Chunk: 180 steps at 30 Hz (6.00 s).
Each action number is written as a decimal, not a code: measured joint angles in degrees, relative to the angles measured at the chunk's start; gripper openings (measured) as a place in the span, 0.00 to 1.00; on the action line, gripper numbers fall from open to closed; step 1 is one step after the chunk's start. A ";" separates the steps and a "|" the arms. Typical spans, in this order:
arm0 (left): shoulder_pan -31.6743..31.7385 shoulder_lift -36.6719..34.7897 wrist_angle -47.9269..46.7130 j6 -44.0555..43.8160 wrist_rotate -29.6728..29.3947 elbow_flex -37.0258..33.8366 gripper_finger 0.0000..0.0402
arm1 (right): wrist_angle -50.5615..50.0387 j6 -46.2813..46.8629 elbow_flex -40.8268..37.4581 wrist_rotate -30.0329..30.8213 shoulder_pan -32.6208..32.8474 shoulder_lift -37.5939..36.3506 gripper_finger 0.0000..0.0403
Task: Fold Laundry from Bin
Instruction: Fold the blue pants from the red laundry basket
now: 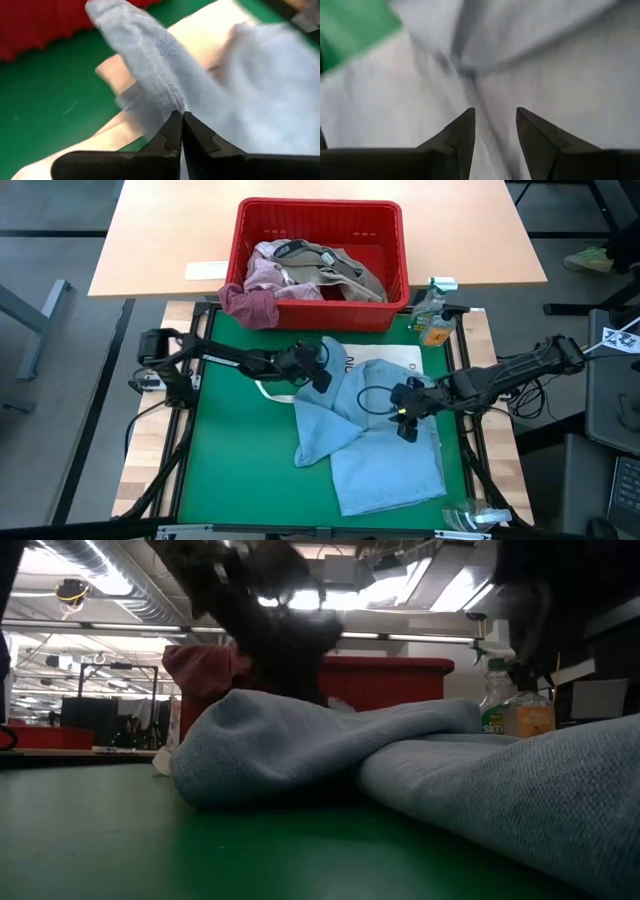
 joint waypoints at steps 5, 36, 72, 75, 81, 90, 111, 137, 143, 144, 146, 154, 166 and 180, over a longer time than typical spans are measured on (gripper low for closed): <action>-2.96 -5.02 0.40 2.68 -0.03 0.00 0.00 | 8.13 -0.27 2.53 14.28 -0.02 0.00 0.35; -16.57 -6.40 10.54 9.82 -12.59 0.02 0.00 | 40.07 5.11 2.53 8.75 -13.16 7.27 0.35; -16.66 -6.35 10.48 10.75 -12.28 0.02 0.00 | 52.96 4.95 2.49 3.87 -13.16 16.27 0.35; -16.66 -6.33 10.41 10.77 -12.28 0.02 0.00 | 53.36 4.94 2.49 4.04 -13.16 17.31 0.35; -16.66 -6.27 9.85 10.75 -12.41 0.02 0.00 | 54.30 4.96 2.49 4.19 -13.16 19.19 0.35; -16.66 -6.24 9.76 10.78 -12.31 0.00 0.00 | 53.95 4.98 2.53 3.30 -13.16 19.30 0.35; -16.96 -5.70 8.50 10.78 -12.46 -0.01 0.00 | 46.98 5.44 2.66 7.84 -13.09 19.30 0.35; -17.33 -2.94 11.54 12.27 -12.00 -0.02 0.01 | 46.15 3.74 2.40 4.19 -13.18 19.35 0.01; -17.41 -5.11 12.43 17.81 -12.02 0.27 0.12 | 45.20 3.13 2.31 3.80 -13.20 18.02 0.01; -17.44 -5.62 12.72 19.35 -12.03 0.26 0.15 | 45.06 2.74 2.23 3.78 -13.20 17.79 0.01; -17.60 -6.77 12.36 21.74 -12.05 0.26 0.20 | 44.66 2.30 2.25 3.78 -13.20 16.62 0.01; -18.03 -12.68 9.54 27.58 -12.46 0.22 0.36 | 35.51 2.20 2.38 3.76 -12.05 11.40 0.00; -13.64 -7.84 5.07 25.51 -8.52 0.09 0.35 | 14.27 12.96 2.47 2.30 -0.41 9.64 0.00; -5.60 5.88 18.85 34.58 1.02 0.00 0.34 | 6.16 17.42 2.47 4.40 3.74 9.92 0.00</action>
